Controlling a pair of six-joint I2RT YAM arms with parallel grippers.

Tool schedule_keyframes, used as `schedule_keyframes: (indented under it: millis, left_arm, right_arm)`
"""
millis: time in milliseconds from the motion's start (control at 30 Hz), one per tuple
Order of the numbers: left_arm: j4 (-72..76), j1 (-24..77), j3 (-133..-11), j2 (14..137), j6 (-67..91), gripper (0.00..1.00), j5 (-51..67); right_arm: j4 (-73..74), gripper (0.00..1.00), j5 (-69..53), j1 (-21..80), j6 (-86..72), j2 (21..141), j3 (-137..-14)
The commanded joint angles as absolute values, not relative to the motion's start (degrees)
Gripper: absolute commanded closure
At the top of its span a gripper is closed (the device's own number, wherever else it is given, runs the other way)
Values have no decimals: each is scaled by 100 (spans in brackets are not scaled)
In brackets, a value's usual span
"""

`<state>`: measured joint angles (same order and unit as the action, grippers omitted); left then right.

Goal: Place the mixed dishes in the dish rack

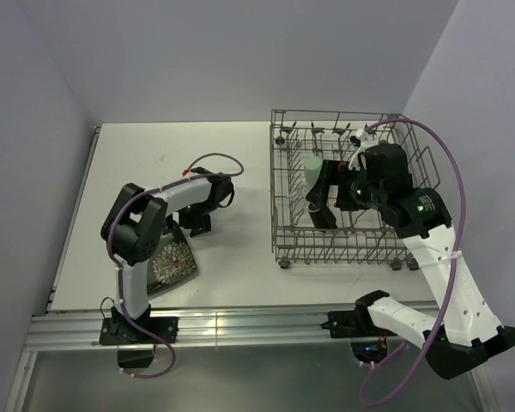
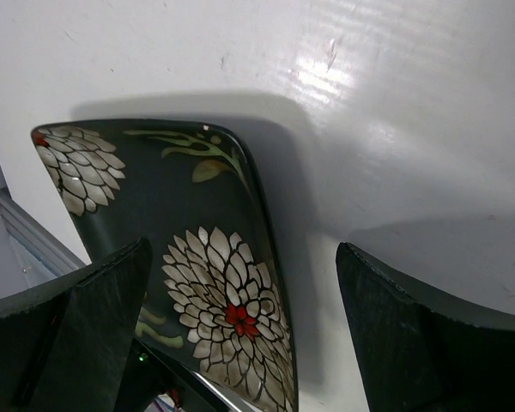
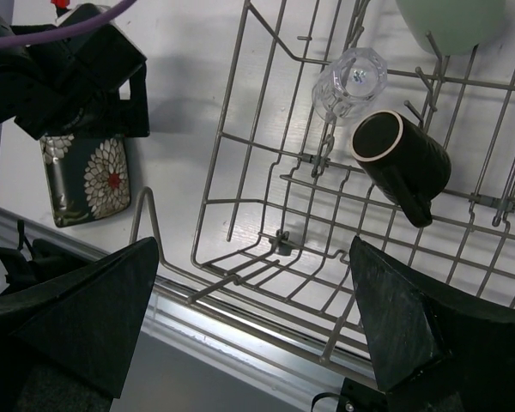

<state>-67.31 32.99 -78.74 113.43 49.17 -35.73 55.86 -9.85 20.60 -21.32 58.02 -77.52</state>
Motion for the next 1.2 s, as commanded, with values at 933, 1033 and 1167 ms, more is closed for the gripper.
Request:
schedule_keyframes:
  millis: [933,1033,1167]
  left_arm:
    - [-5791,3234,-7795,11587,5150,100,-2945]
    - [-6002,3226,-8190,11049,5221,100,-2690]
    - [-6257,3226,-8953,10539,5335,100,-2260]
  right_arm:
    - [5590,0,-852,2057,-1995,5467,-7725]
    - [5520,0,-993,2057,-1978,5484,-7717]
    - [5379,0,-1476,2057,-1934,5651,-7664]
